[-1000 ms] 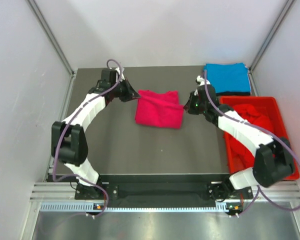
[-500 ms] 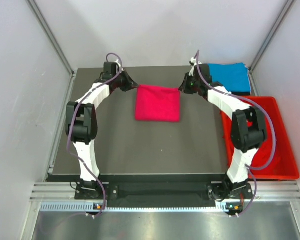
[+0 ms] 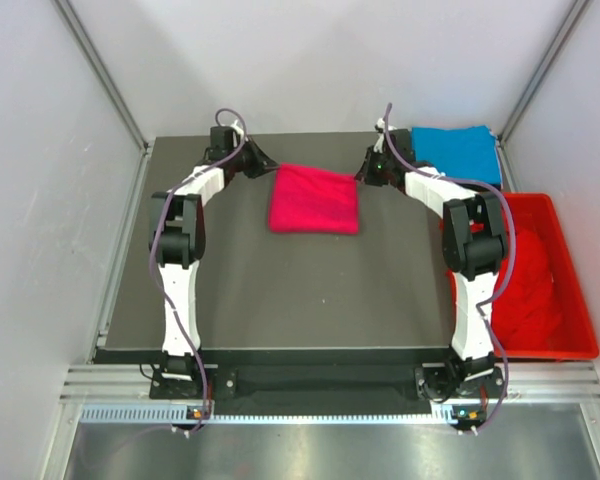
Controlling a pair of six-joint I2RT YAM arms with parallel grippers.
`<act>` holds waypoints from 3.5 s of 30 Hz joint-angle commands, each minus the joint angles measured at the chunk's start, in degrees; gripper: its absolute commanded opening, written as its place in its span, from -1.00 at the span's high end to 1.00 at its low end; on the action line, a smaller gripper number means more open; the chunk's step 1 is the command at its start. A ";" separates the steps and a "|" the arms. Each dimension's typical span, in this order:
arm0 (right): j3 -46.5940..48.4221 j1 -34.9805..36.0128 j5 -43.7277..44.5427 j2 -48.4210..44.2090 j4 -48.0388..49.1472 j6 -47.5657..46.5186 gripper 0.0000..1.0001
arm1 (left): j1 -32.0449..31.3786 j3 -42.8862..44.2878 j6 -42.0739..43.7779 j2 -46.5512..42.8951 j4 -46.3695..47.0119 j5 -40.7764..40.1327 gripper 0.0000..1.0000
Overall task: Fold and stack the t-shirts
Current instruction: Fold the tshirt
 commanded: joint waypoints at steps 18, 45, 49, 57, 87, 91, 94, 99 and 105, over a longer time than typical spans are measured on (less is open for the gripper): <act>-2.87 -1.34 -5.03 -8.17 2.14 2.19 0.38 | 2.05 2.15 11.42 -9.70 -8.02 -3.41 0.29; -17.56 1.65 -29.22 -5.27 9.71 -0.71 0.80 | -6.66 -24.70 10.72 -17.71 -3.09 1.69 0.32; -13.26 3.93 -30.27 -5.28 9.79 1.57 0.77 | -6.74 -20.12 9.58 -16.75 -4.41 3.01 0.32; -11.67 7.45 -33.44 1.57 22.79 12.65 0.73 | -5.78 -11.24 10.10 -8.76 -3.71 1.70 0.31; 8.10 -5.55 -27.38 14.05 10.23 9.13 0.65 | -4.63 -5.77 15.11 -12.34 -16.45 -12.97 0.30; 14.41 -5.90 -26.85 19.58 9.36 10.28 0.66 | -6.91 -14.72 15.20 -18.75 -14.96 -15.71 0.30; 18.03 -6.08 -25.36 21.97 8.48 10.54 0.66 | -8.93 -18.95 15.37 -22.62 -13.30 -15.62 0.30; 19.18 -6.26 -23.86 21.89 8.82 12.12 0.62 | -9.29 -30.11 13.70 -26.06 -8.72 -15.61 0.30; 17.52 -6.26 -22.90 17.33 5.67 11.16 0.49 | -8.86 -36.54 12.04 -25.36 -11.36 -20.27 0.30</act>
